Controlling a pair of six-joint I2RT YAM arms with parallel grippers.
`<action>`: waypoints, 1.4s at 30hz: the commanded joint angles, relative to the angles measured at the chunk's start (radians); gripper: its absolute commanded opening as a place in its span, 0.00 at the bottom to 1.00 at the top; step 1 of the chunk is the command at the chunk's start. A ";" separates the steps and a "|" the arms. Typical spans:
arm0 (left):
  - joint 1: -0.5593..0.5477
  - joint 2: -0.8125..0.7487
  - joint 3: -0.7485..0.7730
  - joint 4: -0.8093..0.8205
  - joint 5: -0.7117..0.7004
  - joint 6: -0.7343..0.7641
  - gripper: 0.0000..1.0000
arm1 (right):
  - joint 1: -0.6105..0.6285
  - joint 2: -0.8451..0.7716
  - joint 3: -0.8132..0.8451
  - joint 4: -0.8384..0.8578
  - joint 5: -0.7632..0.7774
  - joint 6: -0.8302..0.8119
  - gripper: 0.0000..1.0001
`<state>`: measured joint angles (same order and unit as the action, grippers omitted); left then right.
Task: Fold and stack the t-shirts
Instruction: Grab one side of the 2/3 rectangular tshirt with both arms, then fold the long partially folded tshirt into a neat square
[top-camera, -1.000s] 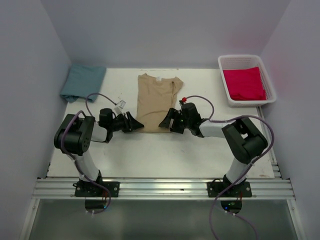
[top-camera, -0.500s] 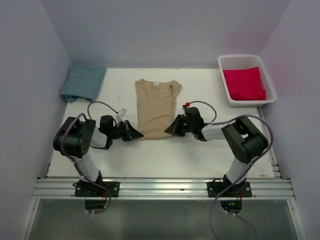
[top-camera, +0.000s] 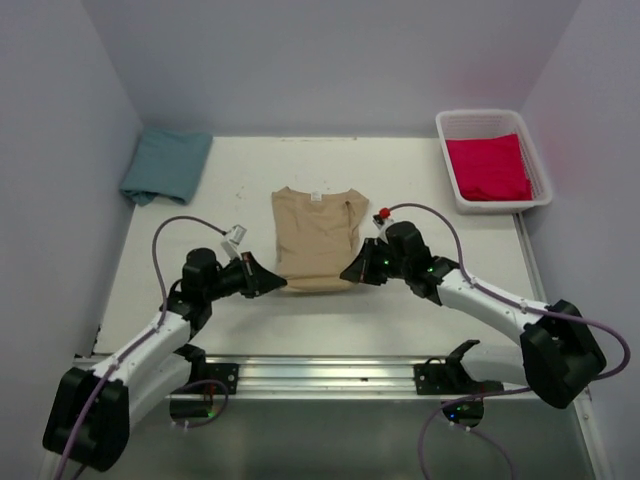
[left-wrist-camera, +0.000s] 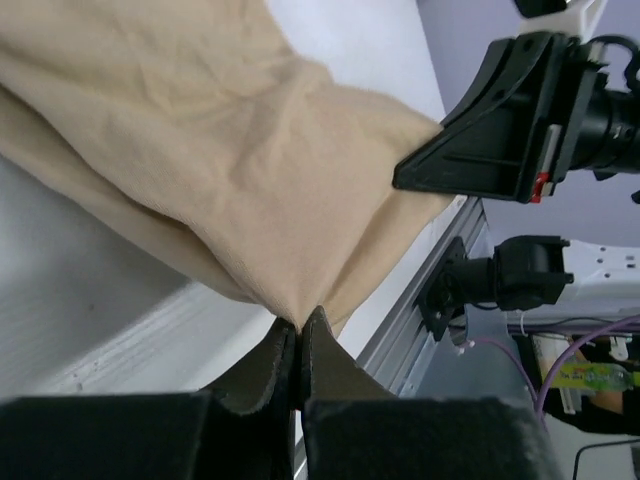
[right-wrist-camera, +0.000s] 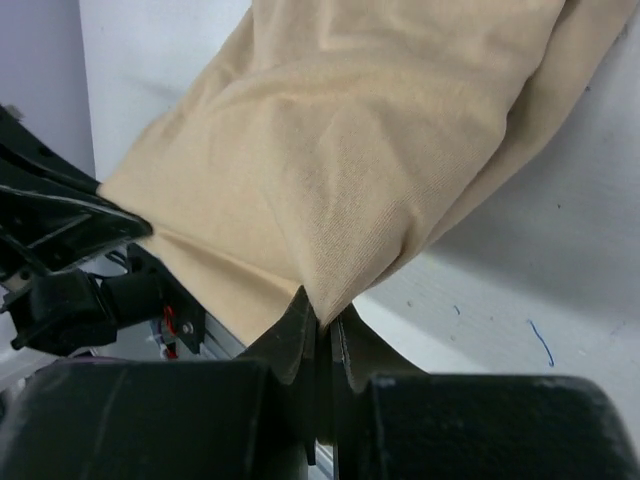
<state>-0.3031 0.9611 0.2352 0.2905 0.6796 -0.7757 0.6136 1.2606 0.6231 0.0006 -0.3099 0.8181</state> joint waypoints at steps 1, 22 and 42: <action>0.002 -0.139 0.055 -0.209 -0.124 -0.037 0.00 | -0.002 -0.061 0.070 -0.160 0.098 -0.074 0.00; 0.097 0.683 0.648 0.032 -0.164 0.112 0.00 | -0.100 0.562 0.757 -0.303 0.333 -0.323 0.00; 0.211 1.234 1.249 0.171 -0.288 -0.029 0.28 | -0.282 1.216 1.539 -0.242 0.262 -0.258 0.22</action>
<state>-0.1505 2.1410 1.3781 0.3157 0.5270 -0.7357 0.3779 2.3375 2.0010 -0.3355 -0.0921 0.5316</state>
